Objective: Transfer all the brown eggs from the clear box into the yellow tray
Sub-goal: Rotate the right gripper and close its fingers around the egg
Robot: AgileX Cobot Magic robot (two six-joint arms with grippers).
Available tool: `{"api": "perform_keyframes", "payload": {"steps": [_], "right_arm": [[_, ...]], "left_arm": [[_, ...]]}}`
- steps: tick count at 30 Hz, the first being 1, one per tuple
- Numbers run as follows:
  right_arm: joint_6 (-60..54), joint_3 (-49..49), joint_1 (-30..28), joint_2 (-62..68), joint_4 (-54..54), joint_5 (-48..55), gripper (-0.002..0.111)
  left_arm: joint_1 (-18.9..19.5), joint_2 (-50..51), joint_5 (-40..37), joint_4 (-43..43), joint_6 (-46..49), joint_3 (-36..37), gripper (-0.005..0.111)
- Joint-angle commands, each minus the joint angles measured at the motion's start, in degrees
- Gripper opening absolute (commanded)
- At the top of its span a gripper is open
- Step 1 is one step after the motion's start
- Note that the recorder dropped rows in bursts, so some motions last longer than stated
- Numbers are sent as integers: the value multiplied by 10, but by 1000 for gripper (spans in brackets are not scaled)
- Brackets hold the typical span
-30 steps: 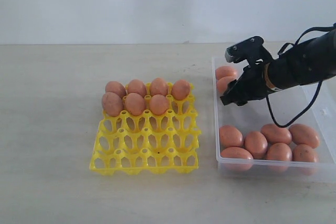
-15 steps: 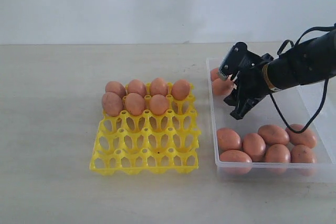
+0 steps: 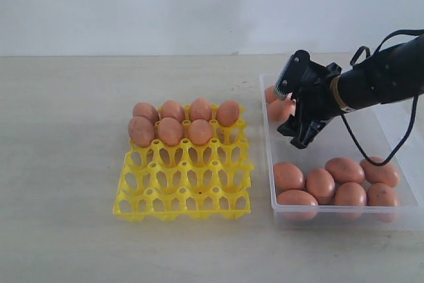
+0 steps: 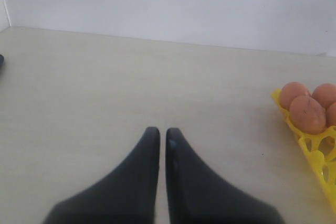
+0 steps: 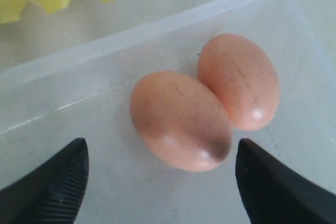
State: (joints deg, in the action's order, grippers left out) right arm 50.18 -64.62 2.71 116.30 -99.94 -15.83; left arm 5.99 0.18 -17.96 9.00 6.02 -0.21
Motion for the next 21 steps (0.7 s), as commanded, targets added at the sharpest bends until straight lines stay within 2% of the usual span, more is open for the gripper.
{"api": "perform_keyframes", "payload": {"steps": [1,5,12,14,19,21], "right_arm": [[-3,-1,-3,-22,0,-24,68],[-7,-1,-3,-19,0,-61,68],[-8,-1,-3,-3,0,-21,68],[-8,-1,-3,-3,0,-37,65],[-12,-1,-3,-3,0,-37,47],[-12,-1,-3,-3,0,-29,44]], "left_arm": [[2,-2,1,0,2,2,4],[2,-2,1,0,2,2,4],[2,-2,1,0,2,2,4],[2,-2,1,0,2,2,4],[2,-2,1,0,2,2,4],[2,-2,1,0,2,2,4]]}}
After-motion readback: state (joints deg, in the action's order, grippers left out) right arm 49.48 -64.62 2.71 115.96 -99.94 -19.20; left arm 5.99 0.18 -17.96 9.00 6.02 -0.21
